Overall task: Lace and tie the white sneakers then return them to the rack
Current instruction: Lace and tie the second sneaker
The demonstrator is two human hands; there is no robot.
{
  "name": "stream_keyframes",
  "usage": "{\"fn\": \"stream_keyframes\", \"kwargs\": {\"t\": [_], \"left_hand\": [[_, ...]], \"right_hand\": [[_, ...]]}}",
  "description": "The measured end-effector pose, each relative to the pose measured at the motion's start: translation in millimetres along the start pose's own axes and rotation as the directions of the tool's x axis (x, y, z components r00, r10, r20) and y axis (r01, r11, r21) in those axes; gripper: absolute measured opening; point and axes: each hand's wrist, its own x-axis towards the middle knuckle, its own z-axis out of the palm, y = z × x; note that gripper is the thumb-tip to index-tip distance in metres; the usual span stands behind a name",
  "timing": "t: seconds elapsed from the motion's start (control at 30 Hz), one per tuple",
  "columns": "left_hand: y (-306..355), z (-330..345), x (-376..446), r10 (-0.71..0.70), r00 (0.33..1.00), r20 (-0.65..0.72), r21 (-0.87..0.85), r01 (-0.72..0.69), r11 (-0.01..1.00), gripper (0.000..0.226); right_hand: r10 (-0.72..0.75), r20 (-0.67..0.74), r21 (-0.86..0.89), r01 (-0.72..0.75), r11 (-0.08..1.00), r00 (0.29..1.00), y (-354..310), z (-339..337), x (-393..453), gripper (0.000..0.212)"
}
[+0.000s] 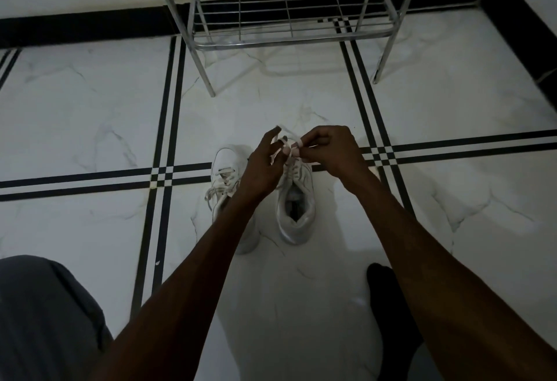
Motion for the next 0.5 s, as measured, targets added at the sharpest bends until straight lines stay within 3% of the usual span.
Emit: {"fn": "stream_keyframes", "kwargs": {"t": [0.13, 0.27, 0.3, 0.37, 0.43, 0.5], "left_hand": [[-5.9, -5.3, 9.3, -0.017, 0.997, -0.072, 0.089, 0.023, 0.996, 0.024], [-17.2, -22.7, 9.1, 0.021, 0.993, -0.118, 0.458, 0.036, 0.888, 0.039], [-14.3, -25.9, 4.4, -0.01, 0.993, -0.119, 0.417, 0.059, 0.907, 0.041], [-2.9, -33.3, -4.2, -0.123, 0.983, -0.138, 0.053, 0.132, 0.99, 0.044], [4.3, -41.4, -5.8, -0.257, 0.961, -0.1, -0.322, 0.213, 0.923, 0.045], [13.5, -49.1, -6.0, -0.312, 0.947, -0.081, -0.421, 0.251, 0.871, 0.042]], "right_hand": [[0.057, 0.02, 0.214, -0.06, 0.975, 0.998, -0.9, 1.3, -5.8, 0.028], [0.157, 0.046, 0.258, -0.164, 0.952, 0.986, -0.1, -1.1, -6.4, 0.033], [0.169, 0.056, 0.249, -0.178, 0.952, 0.984, 1.0, -2.2, -7.3, 0.033], [0.194, 0.076, 0.256, -0.207, 0.944, 0.978, 4.5, -3.6, -9.1, 0.033], [0.216, 0.083, 0.288, -0.231, 0.93, 0.973, 7.1, -3.1, -10.0, 0.032], [0.225, 0.077, 0.303, -0.238, 0.923, 0.971, 7.0, -1.5, -9.4, 0.029]]}}
